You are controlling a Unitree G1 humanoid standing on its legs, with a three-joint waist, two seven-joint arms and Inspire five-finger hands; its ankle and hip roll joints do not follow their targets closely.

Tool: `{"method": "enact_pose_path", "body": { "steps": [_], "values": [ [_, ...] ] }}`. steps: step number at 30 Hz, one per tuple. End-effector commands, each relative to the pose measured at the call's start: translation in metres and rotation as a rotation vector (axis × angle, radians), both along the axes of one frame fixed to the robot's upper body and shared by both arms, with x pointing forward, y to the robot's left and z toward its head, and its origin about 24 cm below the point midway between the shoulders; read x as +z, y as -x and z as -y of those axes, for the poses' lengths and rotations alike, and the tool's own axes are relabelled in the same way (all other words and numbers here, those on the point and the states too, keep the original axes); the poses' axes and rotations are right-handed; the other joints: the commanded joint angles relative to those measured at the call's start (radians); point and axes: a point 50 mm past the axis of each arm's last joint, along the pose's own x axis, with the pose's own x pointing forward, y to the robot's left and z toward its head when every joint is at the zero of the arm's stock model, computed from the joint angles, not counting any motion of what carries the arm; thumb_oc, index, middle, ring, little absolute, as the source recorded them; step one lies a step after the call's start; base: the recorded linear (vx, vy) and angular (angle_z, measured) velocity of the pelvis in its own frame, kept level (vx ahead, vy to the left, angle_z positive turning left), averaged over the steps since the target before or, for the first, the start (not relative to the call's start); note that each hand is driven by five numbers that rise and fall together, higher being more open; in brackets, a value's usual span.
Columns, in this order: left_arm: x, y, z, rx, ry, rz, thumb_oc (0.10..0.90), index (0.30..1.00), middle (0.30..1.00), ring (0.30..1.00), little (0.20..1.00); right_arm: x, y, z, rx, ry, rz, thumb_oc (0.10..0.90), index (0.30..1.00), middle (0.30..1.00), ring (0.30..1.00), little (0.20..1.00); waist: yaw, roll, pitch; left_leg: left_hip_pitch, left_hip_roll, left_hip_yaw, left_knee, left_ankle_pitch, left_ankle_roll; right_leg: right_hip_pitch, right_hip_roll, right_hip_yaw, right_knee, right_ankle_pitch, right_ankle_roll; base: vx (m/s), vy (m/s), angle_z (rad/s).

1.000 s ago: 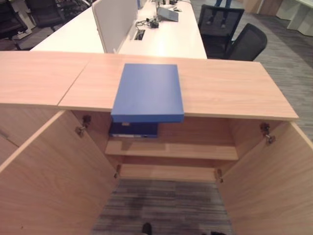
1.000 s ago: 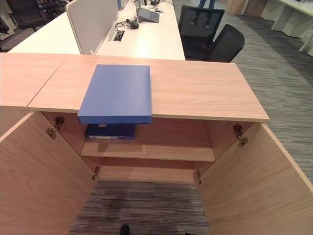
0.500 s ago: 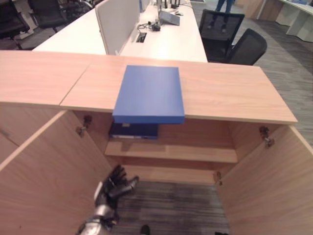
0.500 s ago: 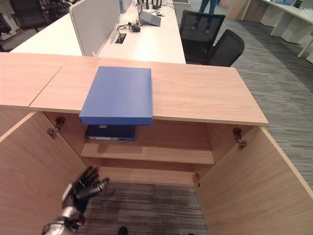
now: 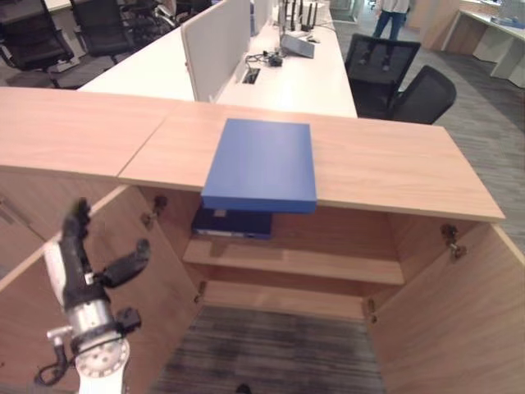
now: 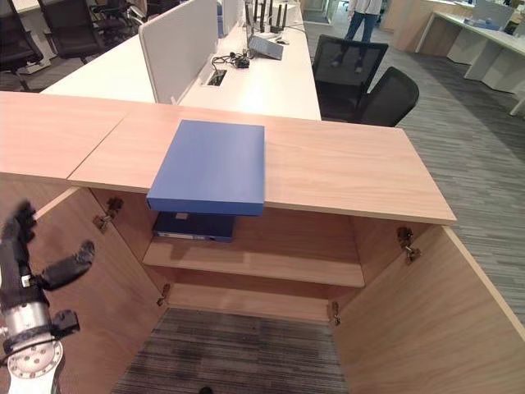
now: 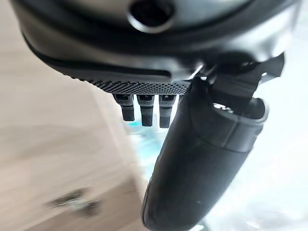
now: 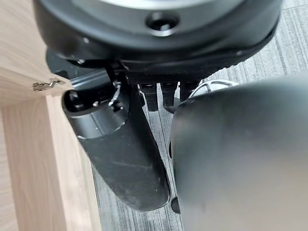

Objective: Put the empty folder in the office cabinet

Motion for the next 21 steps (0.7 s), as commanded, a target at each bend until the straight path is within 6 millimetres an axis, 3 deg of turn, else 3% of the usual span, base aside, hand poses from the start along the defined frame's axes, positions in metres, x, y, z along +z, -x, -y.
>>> {"method": "enact_pose_path", "body": {
  "steps": [1, 7, 8, 16, 21],
  "values": [
    [0.063, -0.006, 0.025, -0.119, -0.230, 0.294, 0.800, 0.900, 0.900, 0.900, 0.900, 0.000, -0.010, -0.011, 0.057, 0.008, -0.013, 0.800, 0.900, 0.900, 0.900, 0.900, 0.003, -0.003, -0.017, 0.046, 0.060, -0.094, -0.006, -0.137, -0.033, -0.002, -0.084, 0.011, 0.007, 0.036, 0.088, 0.00, 0.000, 0.00],
    [0.076, -0.018, 0.055, -0.340, -0.312, 0.283, 0.800, 0.900, 0.900, 0.900, 0.900, 0.000, -0.013, -0.008, 0.080, 0.005, -0.014, 0.800, 0.900, 0.900, 0.900, 0.900, -0.013, 0.005, -0.031, 0.055, 0.056, -0.091, -0.006, -0.141, -0.032, 0.003, -0.082, 0.017, 0.007, 0.037, 0.088, 0.00, 0.003, -0.03],
    [0.077, -0.022, 0.066, -0.463, -0.291, 0.256, 0.800, 0.900, 0.900, 0.900, 0.900, 0.000, -0.012, -0.008, 0.104, -0.012, -0.019, 0.800, 0.900, 0.900, 0.900, 0.900, -0.019, 0.006, -0.033, 0.056, 0.055, -0.091, -0.006, -0.141, -0.032, 0.005, -0.081, 0.017, 0.007, 0.038, 0.087, 0.00, 0.000, 0.00],
    [0.102, -0.020, 0.095, -0.665, -0.399, 0.311, 0.800, 0.900, 0.900, 0.900, 0.900, 0.000, -0.010, -0.008, 0.166, -0.040, -0.012, 0.800, 0.900, 0.900, 0.900, 0.900, -0.046, 0.004, -0.044, 0.066, 0.056, -0.074, -0.006, -0.144, -0.034, 0.000, -0.078, 0.030, 0.007, 0.041, 0.090, 0.00, 0.002, 0.00],
    [0.107, -0.028, 0.108, -0.768, -0.426, 0.290, 0.800, 0.900, 0.900, 0.900, 0.900, 0.001, -0.011, -0.007, 0.198, -0.039, -0.005, 0.800, 0.900, 0.900, 0.900, 0.900, -0.064, 0.002, -0.048, 0.075, 0.056, -0.062, -0.006, -0.149, -0.033, -0.002, -0.076, 0.043, 0.007, 0.042, 0.091, 0.01, 0.004, -0.08]
  ]
}}
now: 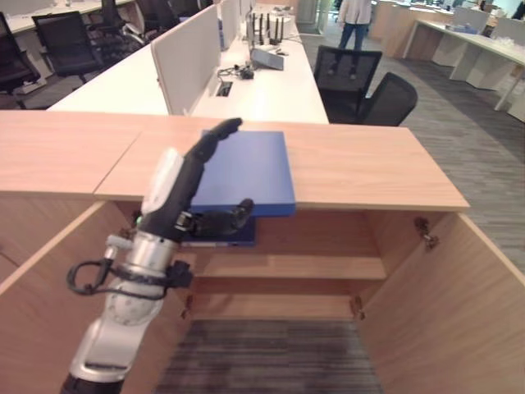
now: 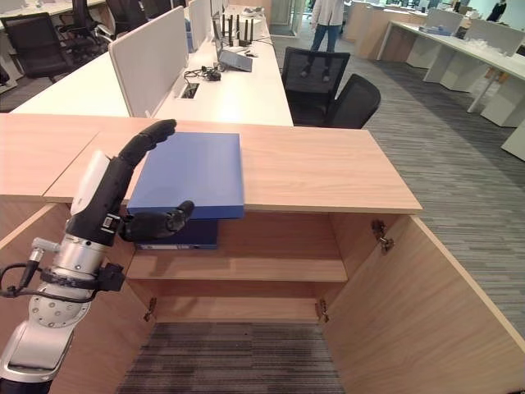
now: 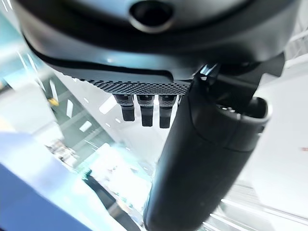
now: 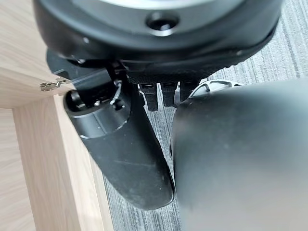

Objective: Put the empty folder in the office cabinet

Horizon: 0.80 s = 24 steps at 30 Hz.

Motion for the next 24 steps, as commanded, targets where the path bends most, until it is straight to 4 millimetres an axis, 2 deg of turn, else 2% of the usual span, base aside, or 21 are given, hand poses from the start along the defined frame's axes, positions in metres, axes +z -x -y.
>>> {"method": "enact_pose_path", "body": {
  "steps": [1, 7, 13, 24],
  "values": [
    [0.046, 0.007, 0.011, -0.098, -0.023, 0.231, 0.800, 0.900, 0.900, 0.900, 0.900, -0.001, -0.002, -0.007, 0.091, -0.009, -0.023, 0.800, 0.900, 0.900, 0.900, 0.900, 0.016, -0.006, -0.017, 0.057, 0.057, -0.085, -0.007, -0.154, -0.038, -0.003, -0.077, 0.018, 0.007, 0.036, 0.094, 0.01, -0.006, -0.15],
    [0.044, -0.008, 0.006, 0.029, -0.278, 0.255, 0.800, 0.900, 0.900, 0.900, 0.900, -0.001, 0.002, -0.004, 0.117, 0.001, -0.043, 0.800, 0.900, 0.900, 0.900, 0.900, -0.003, -0.004, -0.022, 0.074, 0.057, -0.069, -0.007, -0.162, -0.036, -0.004, -0.077, 0.032, 0.007, 0.035, 0.095, 0.02, -0.001, -0.10],
    [0.027, -0.022, -0.010, 0.163, -0.460, 0.188, 0.800, 0.900, 0.900, 0.900, 0.900, -0.001, 0.007, 0.001, 0.122, 0.012, -0.065, 0.800, 0.900, 0.900, 0.900, 0.900, -0.024, -0.001, -0.025, 0.089, 0.056, -0.054, -0.007, -0.171, -0.029, -0.011, -0.078, 0.056, 0.007, 0.037, 0.096, 0.02, -0.002, -0.08],
    [0.014, -0.033, -0.019, 0.257, -0.518, 0.151, 0.800, 0.900, 0.900, 0.900, 0.900, -0.001, 0.011, 0.007, 0.118, 0.030, -0.087, 0.800, 0.900, 0.900, 0.900, 0.900, -0.038, 0.002, -0.030, 0.098, 0.054, -0.040, -0.007, -0.175, -0.027, -0.014, -0.076, 0.070, 0.007, 0.036, 0.094, 0.00, -0.003, -0.05]
  ]
}}
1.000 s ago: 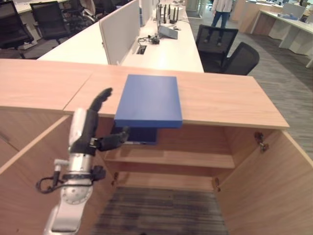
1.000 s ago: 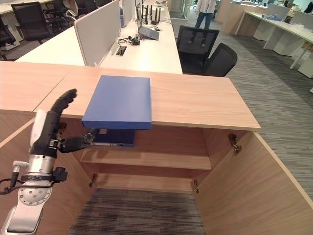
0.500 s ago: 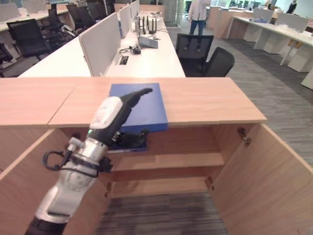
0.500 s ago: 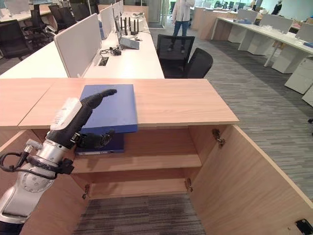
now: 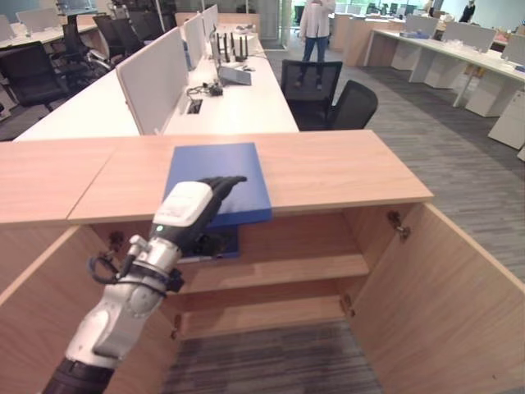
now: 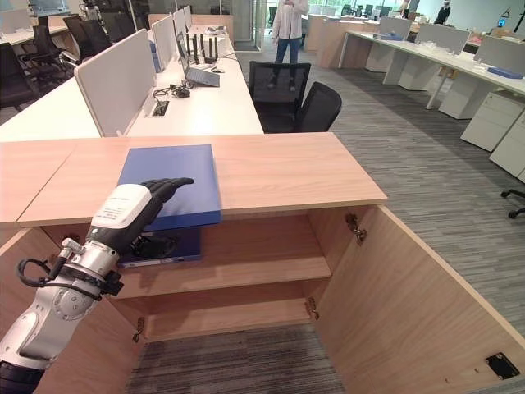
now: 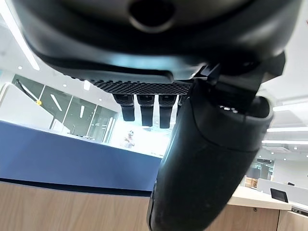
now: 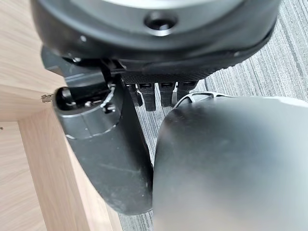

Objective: Put the empty folder in the office cabinet

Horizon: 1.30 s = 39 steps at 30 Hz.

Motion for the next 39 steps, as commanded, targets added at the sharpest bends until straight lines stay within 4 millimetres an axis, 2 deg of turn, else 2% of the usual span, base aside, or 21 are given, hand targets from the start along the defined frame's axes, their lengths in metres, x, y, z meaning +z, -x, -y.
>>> {"method": "enact_pose_path", "body": {
  "steps": [1, 10, 21, 22, 23, 24, 25, 39],
  "values": [
    [0.054, -0.011, 0.005, -0.007, -0.029, 0.284, 0.800, 0.900, 0.900, 0.900, 0.900, -0.001, 0.004, 0.001, 0.094, 0.023, -0.070, 0.800, 0.900, 0.900, 0.900, 0.900, 0.011, -0.013, -0.004, 0.069, 0.052, -0.099, -0.002, -0.163, -0.024, -0.004, -0.081, 0.009, 0.007, 0.026, 0.095, 0.01, -0.009, -0.03],
    [0.052, -0.020, -0.002, 0.064, -0.150, 0.340, 0.800, 0.900, 0.900, 0.900, 0.900, -0.001, 0.005, 0.003, 0.114, 0.041, -0.077, 0.800, 0.900, 0.900, 0.900, 0.900, 0.000, -0.012, -0.006, 0.075, 0.053, -0.089, -0.002, -0.166, -0.024, -0.007, -0.078, 0.016, 0.007, 0.027, 0.095, 0.00, -0.002, -0.04],
    [0.032, -0.040, -0.022, 0.221, -0.314, 0.303, 0.800, 0.900, 0.900, 0.900, 0.900, 0.000, 0.005, 0.007, 0.129, 0.063, -0.083, 0.800, 0.900, 0.900, 0.900, 0.900, -0.015, -0.009, -0.010, 0.083, 0.051, -0.082, -0.002, -0.169, -0.022, -0.010, -0.076, 0.027, 0.007, 0.028, 0.094, 0.00, -0.001, -0.03],
    [0.032, -0.042, -0.024, 0.232, -0.320, 0.303, 0.607, 0.611, 0.611, 0.611, 0.611, 0.000, 0.004, 0.007, 0.130, 0.065, -0.081, 0.800, 0.900, 0.900, 0.900, 0.900, -0.016, -0.009, -0.010, 0.083, 0.050, -0.081, -0.002, -0.169, -0.022, -0.010, -0.076, 0.027, 0.007, 0.029, 0.094, 0.00, 0.000, 0.00],
    [0.032, -0.042, -0.023, 0.232, -0.320, 0.304, 0.607, 0.611, 0.611, 0.611, 0.611, 0.000, 0.004, 0.007, 0.130, 0.065, -0.081, 0.800, 0.900, 0.900, 0.900, 0.900, -0.016, -0.009, -0.010, 0.083, 0.050, -0.081, -0.002, -0.169, -0.022, -0.010, -0.076, 0.028, 0.007, 0.029, 0.094, 0.00, 0.000, 0.00],
    [0.031, -0.044, -0.025, 0.241, -0.320, 0.306, 0.486, 0.429, 0.429, 0.429, 0.429, 0.000, 0.003, 0.008, 0.131, 0.069, -0.079, 0.800, 0.900, 0.900, 0.900, 0.900, -0.017, -0.010, -0.010, 0.084, 0.050, -0.080, -0.002, -0.169, -0.022, -0.011, -0.076, 0.028, 0.007, 0.029, 0.094, 0.00, 0.000, 0.00],
    [0.031, -0.044, -0.026, 0.250, -0.324, 0.309, 0.400, 0.300, 0.300, 0.300, 0.300, 0.000, 0.004, 0.008, 0.130, 0.070, -0.078, 0.800, 0.900, 0.900, 0.900, 0.900, -0.017, -0.010, -0.010, 0.085, 0.050, -0.079, -0.002, -0.169, -0.022, -0.011, -0.076, 0.028, 0.007, 0.030, 0.094, 0.00, 0.000, 0.00],
    [0.029, -0.029, -0.019, 0.198, -0.211, 0.356, 0.400, 0.300, 0.300, 0.300, 0.300, -0.001, 0.008, 0.007, 0.121, 0.084, -0.076, 0.800, 0.900, 0.900, 0.900, 0.900, -0.017, -0.015, -0.008, 0.089, 0.048, -0.078, -0.002, -0.169, -0.020, -0.011, -0.075, 0.030, 0.007, 0.032, 0.094, 0.00, 0.000, 0.00]
  ]
}}
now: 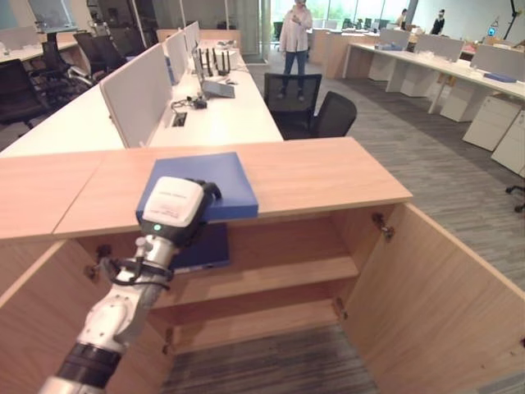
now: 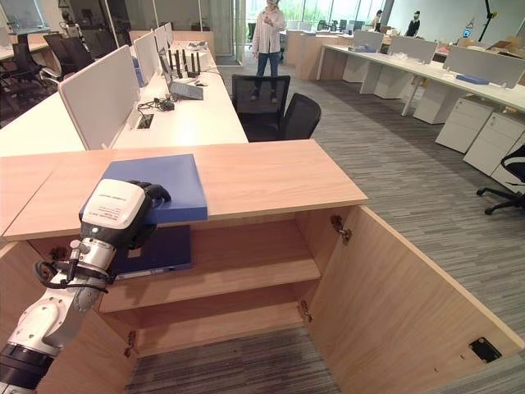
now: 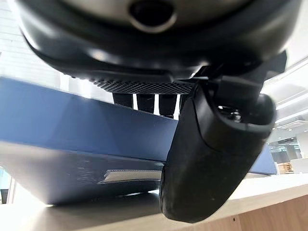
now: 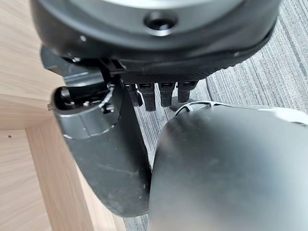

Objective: Put the empty folder in the office cabinet

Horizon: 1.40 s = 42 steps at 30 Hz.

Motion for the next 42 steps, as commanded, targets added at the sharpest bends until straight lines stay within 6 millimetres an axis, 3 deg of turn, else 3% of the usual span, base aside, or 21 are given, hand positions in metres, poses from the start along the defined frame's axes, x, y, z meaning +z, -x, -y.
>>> {"method": "enact_pose_path", "body": {
  "steps": [1, 9, 12, 13, 14, 16, 18, 19, 23, 27, 30, 33, 34, 37, 39, 40, 41, 42],
  "values": [
    [0.043, -0.008, -0.002, -0.026, 0.080, 0.153, 0.400, 0.300, 0.300, 0.300, 0.300, -0.001, 0.006, 0.005, 0.087, 0.054, -0.063, 0.800, 0.900, 0.900, 0.900, 0.900, 0.010, -0.013, 0.023, 0.070, 0.048, -0.108, -0.001, -0.157, -0.012, -0.010, -0.073, -0.001, 0.007, 0.032, 0.089, 0.00, 0.000, 0.00],
    [0.051, 0.009, 0.019, -0.173, 0.219, 0.166, 0.400, 0.300, 0.300, 0.300, 0.300, -0.001, 0.004, 0.002, 0.064, 0.050, -0.048, 0.800, 0.900, 0.900, 0.900, 0.900, 0.018, -0.017, 0.026, 0.065, 0.046, -0.117, -0.001, -0.156, -0.011, -0.010, -0.074, -0.008, 0.007, 0.035, 0.088, 0.00, 0.000, 0.00],
    [0.058, 0.023, 0.037, -0.318, 0.352, 0.140, 0.400, 0.300, 0.300, 0.300, 0.300, -0.001, 0.003, 0.001, 0.044, 0.048, -0.039, 0.800, 0.900, 0.900, 0.900, 0.900, 0.023, -0.020, 0.032, 0.060, 0.045, -0.125, -0.001, -0.152, -0.011, -0.009, -0.074, -0.014, 0.007, 0.037, 0.088, 0.00, 0.006, 0.01],
    [0.059, 0.033, 0.054, -0.462, 0.455, 0.036, 0.400, 0.300, 0.300, 0.300, 0.300, 0.000, 0.001, 0.003, 0.030, 0.052, -0.029, 0.800, 0.900, 0.900, 0.900, 0.900, 0.024, -0.019, 0.036, 0.055, 0.044, -0.131, -0.001, -0.149, -0.011, -0.010, -0.072, -0.018, 0.007, 0.039, 0.087, -0.01, 0.016, 0.05],
    [0.059, 0.033, 0.054, -0.466, 0.458, 0.030, 0.400, 0.300, 0.300, 0.300, 0.300, 0.000, 0.001, 0.004, 0.028, 0.052, -0.030, 0.800, 0.900, 0.900, 0.900, 0.900, 0.025, -0.018, 0.036, 0.054, 0.044, -0.132, -0.001, -0.149, -0.011, -0.010, -0.072, -0.018, 0.007, 0.039, 0.087, -0.01, 0.021, 0.08],
    [0.062, 0.049, 0.071, -0.659, 0.643, -0.110, 0.400, 0.300, 0.300, 0.300, 0.300, 0.001, 0.000, 0.007, 0.019, 0.052, -0.025, 0.800, 0.900, 0.900, 0.900, 0.900, 0.030, -0.011, 0.041, 0.056, 0.046, -0.137, -0.001, -0.153, -0.012, -0.005, -0.067, -0.023, 0.007, 0.036, 0.087, 0.01, 0.025, 0.05],
    [0.066, 0.058, 0.070, -0.804, 0.899, -0.259, 0.400, 0.300, 0.300, 0.300, 0.300, 0.001, -0.002, 0.006, 0.025, 0.033, -0.022, 0.800, 0.900, 0.900, 0.900, 0.900, 0.038, -0.011, 0.045, 0.048, 0.038, -0.141, -0.001, -0.145, -0.011, -0.007, -0.073, -0.029, 0.007, 0.043, 0.088, 0.00, 0.016, 0.01],
    [0.066, 0.059, 0.069, -0.805, 0.902, -0.262, 0.400, 0.300, 0.300, 0.300, 0.300, 0.001, -0.002, 0.006, 0.027, 0.032, -0.023, 0.800, 0.900, 0.900, 0.900, 0.900, 0.036, -0.012, 0.045, 0.047, 0.037, -0.142, -0.001, -0.145, -0.011, -0.008, -0.073, -0.029, 0.007, 0.043, 0.088, 0.00, 0.000, 0.00],
    [0.054, 0.058, 0.064, -0.860, 1.248, -0.379, 0.400, 0.300, 0.300, 0.300, 0.300, 0.000, -0.004, -0.002, 0.064, -0.018, -0.019, 0.800, 0.900, 0.900, 0.900, 0.900, 0.051, -0.019, 0.058, 0.039, 0.035, -0.149, -0.001, -0.141, -0.014, -0.006, -0.076, -0.036, 0.007, 0.044, 0.087, -0.01, 0.001, 0.03],
    [0.040, 0.059, 0.063, -0.846, 1.368, -0.449, 0.400, 0.300, 0.300, 0.300, 0.300, 0.000, -0.006, -0.006, 0.085, -0.027, -0.012, 0.800, 0.900, 0.900, 0.900, 0.900, 0.058, -0.022, 0.065, 0.036, 0.035, -0.154, -0.001, -0.140, -0.013, -0.004, -0.076, -0.038, 0.007, 0.043, 0.086, -0.01, -0.007, 0.06],
    [0.028, 0.056, 0.059, -0.758, 1.415, -0.414, 0.400, 0.300, 0.300, 0.300, 0.300, -0.002, 0.004, -0.006, 0.110, -0.031, -0.021, 0.800, 0.900, 0.900, 0.900, 0.900, 0.055, -0.025, 0.071, 0.034, 0.034, -0.155, -0.001, -0.139, -0.013, -0.005, -0.075, -0.039, 0.007, 0.043, 0.085, -0.02, -0.009, 0.04],
    [0.010, 0.055, 0.054, -0.645, 1.369, -0.462, 0.400, 0.300, 0.300, 0.300, 0.300, -0.001, -0.001, -0.004, 0.075, -0.020, -0.008, 0.800, 0.900, 0.900, 0.900, 0.900, 0.061, -0.023, 0.075, 0.029, 0.035, -0.162, -0.001, -0.137, -0.011, -0.005, -0.075, -0.041, 0.007, 0.042, 0.085, -0.01, -0.007, 0.04],
    [-0.006, 0.058, 0.043, -0.523, 1.288, -0.495, 0.400, 0.300, 0.300, 0.300, 0.300, 0.002, -0.009, 0.004, 0.062, 0.013, 0.018, 0.800, 0.900, 0.900, 0.900, 0.900, 0.068, -0.020, 0.078, 0.027, 0.036, -0.163, -0.001, -0.137, -0.009, -0.004, -0.075, -0.043, 0.007, 0.040, 0.084, 0.00, -0.003, 0.03],
    [-0.016, 0.060, 0.034, -0.429, 1.170, -0.514, 0.400, 0.300, 0.300, 0.300, 0.300, 0.003, -0.017, 0.004, 0.072, 0.021, 0.047, 0.800, 0.900, 0.900, 0.900, 0.900, 0.071, -0.019, 0.080, 0.028, 0.037, -0.163, -0.001, -0.137, -0.008, -0.003, -0.075, -0.042, 0.007, 0.040, 0.084, 0.00, -0.001, 0.02],
    [-0.026, 0.064, 0.023, -0.328, 1.007, -0.543, 0.400, 0.300, 0.300, 0.300, 0.300, 0.006, -0.031, 0.003, 0.138, 0.031, 0.092, 0.800, 0.900, 0.900, 0.900, 0.900, 0.079, -0.018, 0.084, 0.027, 0.038, -0.163, -0.001, -0.138, -0.007, -0.003, -0.075, -0.042, 0.007, 0.040, 0.085, 0.00, -0.011, 0.10],
    [-0.029, 0.071, 0.018, -0.296, 0.912, -0.576, 0.400, 0.300, 0.300, 0.300, 0.300, 0.011, -0.051, 0.000, 0.225, 0.054, 0.154, 0.800, 0.900, 0.900, 0.900, 0.900, 0.089, -0.017, 0.087, 0.027, 0.040, -0.164, -0.001, -0.137, -0.005, -0.004, -0.078, -0.043, 0.007, 0.041, 0.086, 0.00, -0.011, 0.07],
    [-0.029, 0.071, 0.017, -0.294, 0.911, -0.576, 0.400, 0.300, 0.300, 0.300, 0.300, 0.011, -0.051, -0.001, 0.227, 0.054, 0.153, 0.800, 0.900, 0.900, 0.900, 0.900, 0.088, -0.017, 0.086, 0.027, 0.040, -0.164, -0.001, -0.138, -0.005, -0.004, -0.078, -0.043, 0.007, 0.041, 0.086, 0.00, -0.010, 0.05],
    [-0.030, 0.077, 0.014, -0.283, 0.826, -0.610, 0.400, 0.300, 0.300, 0.300, 0.300, 0.020, -0.079, -0.009, 0.364, 0.082, 0.239, 0.800, 0.900, 0.900, 0.900, 0.900, 0.096, -0.015, 0.087, 0.026, 0.041, -0.162, -0.001, -0.137, -0.002, -0.005, -0.081, -0.044, 0.007, 0.043, 0.087, 0.00, 0.000, 0.00]
  ]
}}
